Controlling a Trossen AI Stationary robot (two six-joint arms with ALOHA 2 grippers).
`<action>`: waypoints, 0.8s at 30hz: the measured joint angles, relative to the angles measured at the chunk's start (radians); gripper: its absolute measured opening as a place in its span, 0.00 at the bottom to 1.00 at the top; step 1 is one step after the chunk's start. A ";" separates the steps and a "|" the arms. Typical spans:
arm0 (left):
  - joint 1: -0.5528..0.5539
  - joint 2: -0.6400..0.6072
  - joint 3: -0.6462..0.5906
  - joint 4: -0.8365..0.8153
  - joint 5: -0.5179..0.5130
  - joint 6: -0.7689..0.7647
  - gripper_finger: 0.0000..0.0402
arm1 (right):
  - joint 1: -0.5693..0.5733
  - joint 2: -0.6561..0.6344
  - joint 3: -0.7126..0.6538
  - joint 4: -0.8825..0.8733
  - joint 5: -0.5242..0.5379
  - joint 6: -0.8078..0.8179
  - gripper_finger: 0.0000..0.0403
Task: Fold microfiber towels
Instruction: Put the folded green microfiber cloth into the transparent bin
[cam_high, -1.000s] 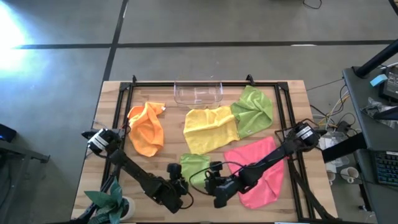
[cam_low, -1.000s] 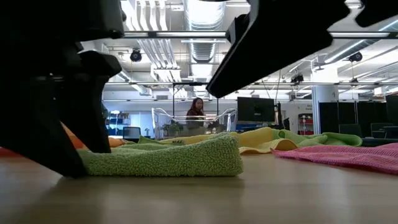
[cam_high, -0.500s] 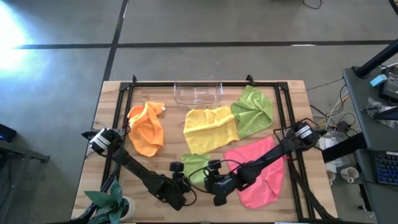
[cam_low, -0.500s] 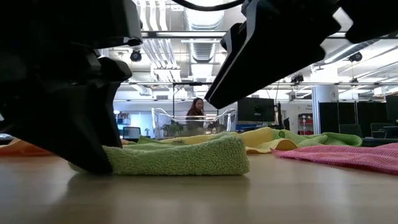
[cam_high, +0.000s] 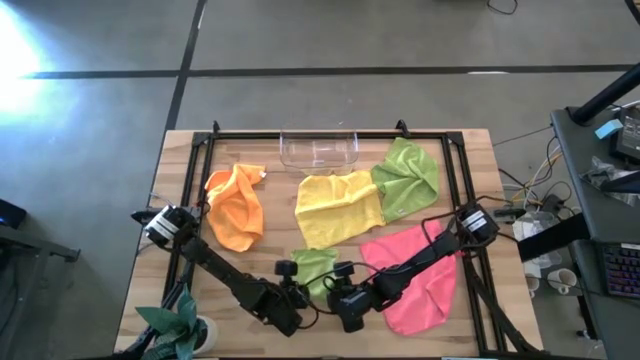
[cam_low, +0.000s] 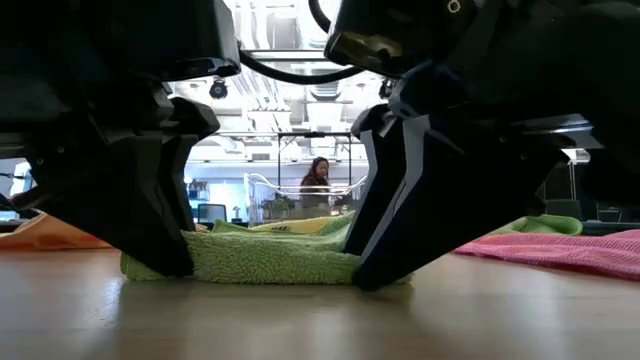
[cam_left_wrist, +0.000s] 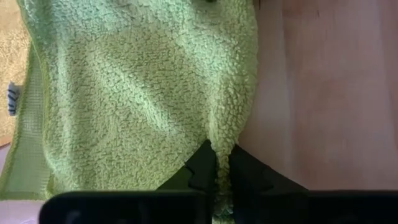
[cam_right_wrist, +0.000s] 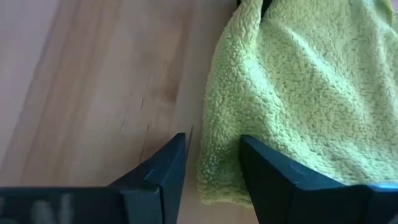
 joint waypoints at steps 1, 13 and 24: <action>0.000 -0.001 0.000 0.002 0.002 0.000 0.04 | -0.001 0.001 0.001 -0.006 0.003 0.016 0.35; 0.044 -0.028 0.000 0.023 0.121 0.012 0.04 | -0.028 -0.019 -0.004 -0.054 0.021 0.125 0.03; 0.140 -0.205 0.016 -0.158 0.266 0.174 0.04 | -0.031 -0.134 0.141 -0.247 0.032 0.242 0.02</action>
